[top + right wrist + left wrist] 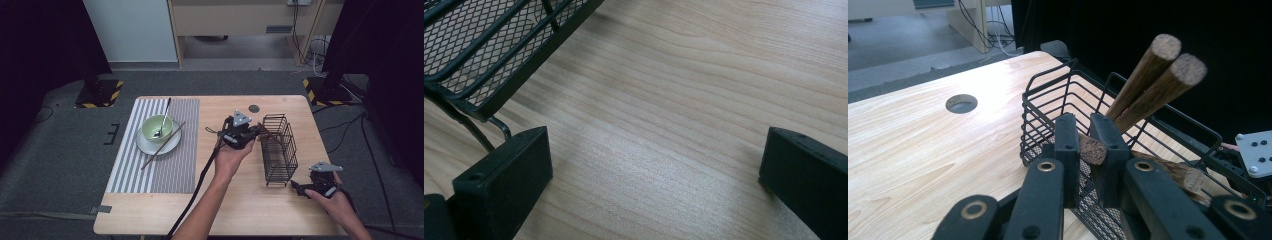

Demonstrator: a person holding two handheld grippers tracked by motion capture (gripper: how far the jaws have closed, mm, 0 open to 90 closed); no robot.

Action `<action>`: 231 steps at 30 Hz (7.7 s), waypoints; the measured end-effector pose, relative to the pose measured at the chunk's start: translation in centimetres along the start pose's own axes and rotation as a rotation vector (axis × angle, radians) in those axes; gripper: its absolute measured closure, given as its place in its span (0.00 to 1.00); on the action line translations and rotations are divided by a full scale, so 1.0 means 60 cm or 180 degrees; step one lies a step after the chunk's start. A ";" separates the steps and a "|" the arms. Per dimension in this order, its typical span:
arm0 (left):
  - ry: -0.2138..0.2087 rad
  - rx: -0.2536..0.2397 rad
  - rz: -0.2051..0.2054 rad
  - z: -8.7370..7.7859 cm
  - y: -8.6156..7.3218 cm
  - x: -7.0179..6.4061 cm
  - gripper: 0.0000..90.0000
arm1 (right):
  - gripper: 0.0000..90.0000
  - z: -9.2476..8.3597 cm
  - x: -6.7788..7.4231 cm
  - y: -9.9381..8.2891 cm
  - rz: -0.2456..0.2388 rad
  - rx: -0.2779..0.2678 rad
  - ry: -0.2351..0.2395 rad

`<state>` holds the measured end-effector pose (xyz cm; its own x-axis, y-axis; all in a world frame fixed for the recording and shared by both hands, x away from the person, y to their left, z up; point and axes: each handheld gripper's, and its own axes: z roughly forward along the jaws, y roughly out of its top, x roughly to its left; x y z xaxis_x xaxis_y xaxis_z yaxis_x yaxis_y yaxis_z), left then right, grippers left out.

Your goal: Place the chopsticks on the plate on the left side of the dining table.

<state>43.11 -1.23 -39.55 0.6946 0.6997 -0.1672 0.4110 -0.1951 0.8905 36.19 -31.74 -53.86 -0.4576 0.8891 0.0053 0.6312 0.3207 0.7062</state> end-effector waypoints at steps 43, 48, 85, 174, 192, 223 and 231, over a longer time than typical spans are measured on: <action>-0.0219 -0.0582 -0.0398 -0.079 -0.012 0.049 0.92 | 0.01 0.000 0.000 0.000 0.0006 -0.0002 0.0000; -0.0275 -0.0666 -0.0466 -0.084 -0.013 0.056 0.92 | 0.01 0.000 0.000 0.000 0.0007 -0.0003 -0.0001; -0.0450 -0.1095 -0.0823 -0.098 -0.020 0.083 0.92 | 0.01 0.000 0.000 0.000 0.0002 -0.0004 -0.0001; 0.0711 -0.1097 -0.1120 -0.272 -0.171 0.216 0.92 | 0.01 0.000 0.001 0.000 0.0015 -0.0002 -0.0014; 0.0852 -0.1102 -0.1188 -0.289 -0.192 0.241 0.92 | 0.00 0.000 0.000 0.000 0.0001 0.0004 -0.0003; 0.1098 -0.1022 -0.1288 -0.315 -0.239 0.268 0.92 | 0.00 0.000 0.001 0.000 0.0009 -0.0002 -0.0016; 0.1142 -0.1011 -0.1327 -0.318 -0.251 0.276 0.92 | 0.00 0.000 0.001 0.000 0.0010 -0.0002 -0.0016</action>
<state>37.15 26.38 -47.67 0.2502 0.8705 -0.4238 0.3707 0.3182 0.8725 36.20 -31.69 -53.87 -0.4526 0.8917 0.0040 0.6322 0.3178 0.7066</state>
